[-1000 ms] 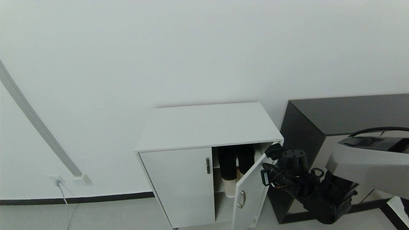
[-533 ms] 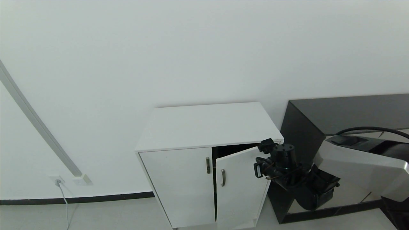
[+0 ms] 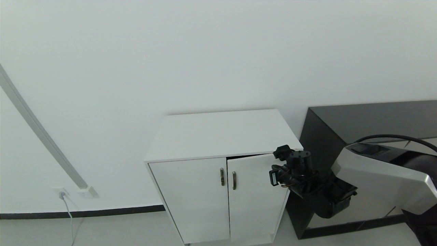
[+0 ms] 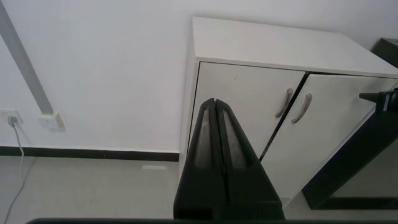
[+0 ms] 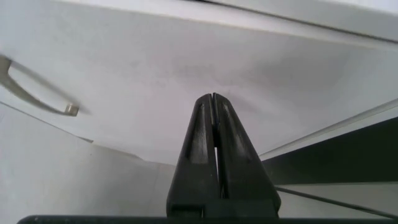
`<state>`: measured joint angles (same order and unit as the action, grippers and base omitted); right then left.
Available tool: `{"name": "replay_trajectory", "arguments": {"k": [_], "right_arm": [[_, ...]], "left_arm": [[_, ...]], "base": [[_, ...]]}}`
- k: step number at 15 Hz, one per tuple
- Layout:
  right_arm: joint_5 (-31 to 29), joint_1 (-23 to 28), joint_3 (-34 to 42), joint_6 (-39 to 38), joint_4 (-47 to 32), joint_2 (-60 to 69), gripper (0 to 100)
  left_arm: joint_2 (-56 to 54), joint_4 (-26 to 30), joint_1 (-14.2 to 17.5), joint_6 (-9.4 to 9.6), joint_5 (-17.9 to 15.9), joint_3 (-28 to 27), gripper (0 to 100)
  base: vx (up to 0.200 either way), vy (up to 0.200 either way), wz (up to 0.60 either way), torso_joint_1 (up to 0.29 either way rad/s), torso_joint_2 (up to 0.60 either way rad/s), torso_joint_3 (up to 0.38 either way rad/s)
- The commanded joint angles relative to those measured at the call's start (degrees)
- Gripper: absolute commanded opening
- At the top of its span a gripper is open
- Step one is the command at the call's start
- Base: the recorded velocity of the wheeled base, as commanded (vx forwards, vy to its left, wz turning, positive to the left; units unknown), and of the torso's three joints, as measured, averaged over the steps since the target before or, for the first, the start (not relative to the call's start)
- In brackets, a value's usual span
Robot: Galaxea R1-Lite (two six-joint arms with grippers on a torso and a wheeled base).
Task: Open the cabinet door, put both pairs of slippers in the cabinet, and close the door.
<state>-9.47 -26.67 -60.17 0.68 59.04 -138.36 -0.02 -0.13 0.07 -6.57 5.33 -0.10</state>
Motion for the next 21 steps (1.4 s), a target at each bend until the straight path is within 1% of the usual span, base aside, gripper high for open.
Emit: {"name": "replay_trajectory", "arguments": {"k": [1,12,21], "right_arm": [[0.0,0.4,-0.6,0.0,0.0,-0.4,0],[0.0,0.8,-5.0,0.0,-2.5,-1.7,0],[0.0,0.8,-6.8,0.1,-3.1,-2.3,0]], "left_arm": [[0.0,0.0,0.0,-0.02,0.0,-0.1,0],[0.0,0.0,0.0,-0.02,0.0,0.0,0],[0.0,0.0,0.0,-0.02,0.0,0.0,0]], "base": [[0.0,0.0,0.0,0.0,0.0,0.0],[0.0,0.0,0.0,0.0,0.0,0.0],[0.0,0.0,0.0,0.0,0.0,0.0]]}}
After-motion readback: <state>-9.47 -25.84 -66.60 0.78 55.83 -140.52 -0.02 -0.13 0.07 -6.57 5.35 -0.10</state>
